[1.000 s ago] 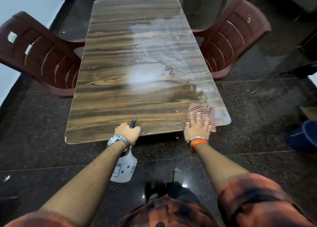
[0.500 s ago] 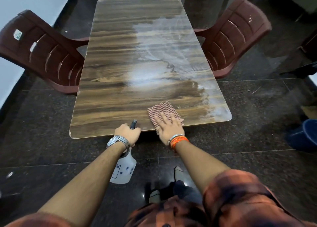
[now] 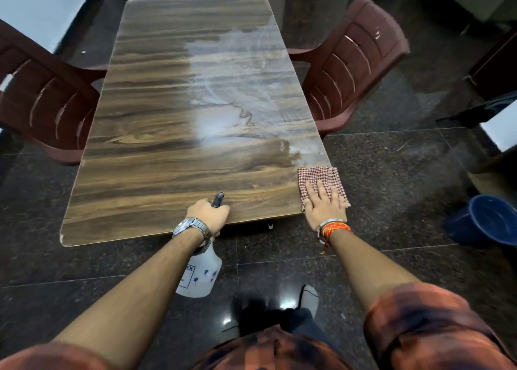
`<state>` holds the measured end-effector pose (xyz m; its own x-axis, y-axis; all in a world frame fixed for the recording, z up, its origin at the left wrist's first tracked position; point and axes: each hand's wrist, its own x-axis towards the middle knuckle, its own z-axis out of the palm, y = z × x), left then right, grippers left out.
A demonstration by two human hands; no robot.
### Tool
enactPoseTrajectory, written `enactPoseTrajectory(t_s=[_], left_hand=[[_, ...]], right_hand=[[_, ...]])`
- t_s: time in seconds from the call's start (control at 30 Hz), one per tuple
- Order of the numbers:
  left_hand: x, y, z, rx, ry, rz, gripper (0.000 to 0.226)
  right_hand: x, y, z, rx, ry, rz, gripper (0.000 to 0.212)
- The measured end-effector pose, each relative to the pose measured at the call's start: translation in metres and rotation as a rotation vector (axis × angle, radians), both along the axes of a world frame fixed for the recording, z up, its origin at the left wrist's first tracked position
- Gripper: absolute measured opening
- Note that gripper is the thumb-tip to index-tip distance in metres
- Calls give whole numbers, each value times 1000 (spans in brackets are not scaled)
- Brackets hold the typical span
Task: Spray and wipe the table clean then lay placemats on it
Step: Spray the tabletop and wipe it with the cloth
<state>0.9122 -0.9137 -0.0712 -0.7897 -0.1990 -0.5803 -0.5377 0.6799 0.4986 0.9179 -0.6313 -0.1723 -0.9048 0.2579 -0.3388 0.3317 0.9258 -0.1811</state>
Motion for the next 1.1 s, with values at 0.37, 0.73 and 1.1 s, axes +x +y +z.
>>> enactPoseTrajectory(t_s=[0.37, 0.73, 1.1], left_hand=[[-55, 139, 3, 8, 40, 89, 30], [-119, 180, -2, 13, 147, 245, 28], [-210, 180, -4, -23, 68, 379, 43]], right_hand=[[-43, 56, -6, -14, 67, 341, 56], [-94, 76, -8, -49, 102, 533, 55], [-190, 85, -3, -36, 38, 676, 55]])
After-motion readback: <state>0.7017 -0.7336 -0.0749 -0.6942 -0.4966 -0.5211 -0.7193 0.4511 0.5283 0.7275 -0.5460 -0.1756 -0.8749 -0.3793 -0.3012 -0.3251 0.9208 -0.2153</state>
